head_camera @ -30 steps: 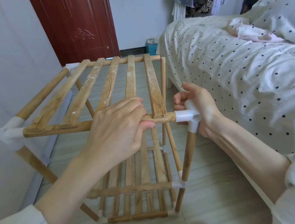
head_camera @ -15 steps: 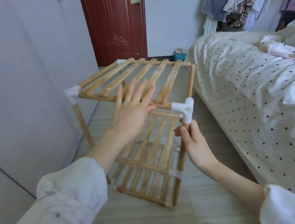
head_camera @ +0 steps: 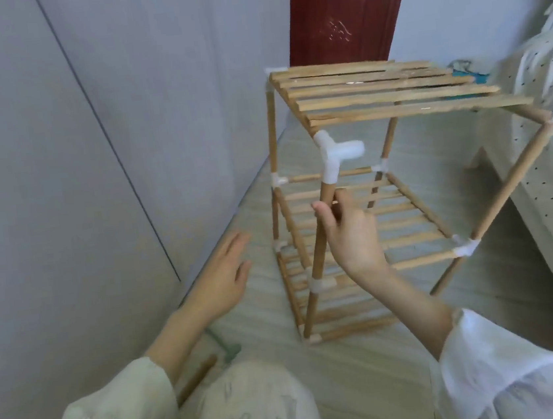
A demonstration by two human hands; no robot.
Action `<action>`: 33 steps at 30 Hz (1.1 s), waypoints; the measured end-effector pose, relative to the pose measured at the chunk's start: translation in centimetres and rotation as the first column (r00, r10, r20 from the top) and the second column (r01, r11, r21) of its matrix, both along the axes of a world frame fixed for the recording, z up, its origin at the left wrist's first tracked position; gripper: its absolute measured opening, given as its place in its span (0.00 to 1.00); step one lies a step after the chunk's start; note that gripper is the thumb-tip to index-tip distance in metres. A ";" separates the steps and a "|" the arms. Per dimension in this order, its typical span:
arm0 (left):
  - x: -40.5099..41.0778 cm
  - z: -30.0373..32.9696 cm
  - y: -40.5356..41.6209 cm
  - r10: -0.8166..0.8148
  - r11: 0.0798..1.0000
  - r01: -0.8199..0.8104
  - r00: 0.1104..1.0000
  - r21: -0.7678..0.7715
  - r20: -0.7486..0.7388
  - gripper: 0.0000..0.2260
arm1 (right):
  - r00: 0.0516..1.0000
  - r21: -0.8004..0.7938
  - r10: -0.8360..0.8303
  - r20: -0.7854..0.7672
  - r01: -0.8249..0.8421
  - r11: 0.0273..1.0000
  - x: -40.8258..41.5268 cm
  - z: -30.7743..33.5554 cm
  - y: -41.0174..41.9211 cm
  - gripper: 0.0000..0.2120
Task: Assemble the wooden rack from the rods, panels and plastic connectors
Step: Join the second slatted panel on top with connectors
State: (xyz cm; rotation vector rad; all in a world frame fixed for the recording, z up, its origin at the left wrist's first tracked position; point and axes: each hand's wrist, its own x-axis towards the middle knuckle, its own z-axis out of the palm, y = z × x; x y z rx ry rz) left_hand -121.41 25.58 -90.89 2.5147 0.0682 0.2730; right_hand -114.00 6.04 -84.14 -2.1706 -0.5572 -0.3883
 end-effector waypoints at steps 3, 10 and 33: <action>-3.1 -6.2 3.5 0.126 0.986 -0.143 0.975 -0.083 -0.182 0.19 | 1.000 -0.056 0.013 -0.001 -0.013 0.998 0.1 -3.6 1.7 0.12; -9.0 -20.1 6.8 0.271 0.943 -0.334 0.766 0.000 -0.583 0.18 | 0.998 -0.117 0.048 -0.034 -0.052 0.992 2.0 -9.7 5.2 0.21; -1.3 -9.1 7.8 0.391 0.885 -0.423 0.902 -0.194 -0.182 0.04 | 0.836 -0.044 0.154 -0.527 -0.208 0.977 4.9 -7.0 7.5 0.13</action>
